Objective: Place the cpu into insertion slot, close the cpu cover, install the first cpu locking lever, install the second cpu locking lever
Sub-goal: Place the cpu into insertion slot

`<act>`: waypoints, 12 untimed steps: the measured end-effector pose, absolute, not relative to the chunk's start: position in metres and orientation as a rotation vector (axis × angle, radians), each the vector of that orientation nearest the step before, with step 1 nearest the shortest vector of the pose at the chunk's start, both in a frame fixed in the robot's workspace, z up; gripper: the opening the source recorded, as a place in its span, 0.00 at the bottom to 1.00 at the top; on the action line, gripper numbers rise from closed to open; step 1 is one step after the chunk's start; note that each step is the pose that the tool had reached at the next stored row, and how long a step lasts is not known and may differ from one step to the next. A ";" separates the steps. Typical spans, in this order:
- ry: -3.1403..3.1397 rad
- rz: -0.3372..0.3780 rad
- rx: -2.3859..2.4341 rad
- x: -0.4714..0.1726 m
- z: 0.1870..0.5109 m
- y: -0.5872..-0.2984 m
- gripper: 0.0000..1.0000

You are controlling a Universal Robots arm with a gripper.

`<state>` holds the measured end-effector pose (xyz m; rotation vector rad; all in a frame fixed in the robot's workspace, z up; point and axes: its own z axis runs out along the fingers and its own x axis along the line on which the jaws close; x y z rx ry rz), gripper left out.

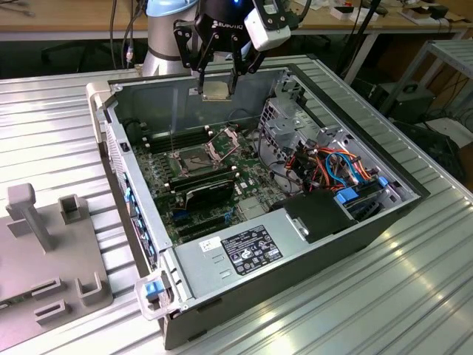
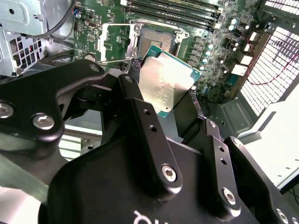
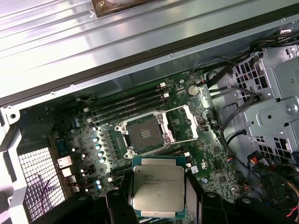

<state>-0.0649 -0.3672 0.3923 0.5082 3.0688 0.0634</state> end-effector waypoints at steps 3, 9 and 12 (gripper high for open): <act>3.066 0.063 0.522 -0.065 0.392 -0.367 0.54; 3.050 0.062 0.605 -0.065 0.392 -0.367 0.54; 3.030 0.060 0.694 -0.065 0.392 -0.367 0.54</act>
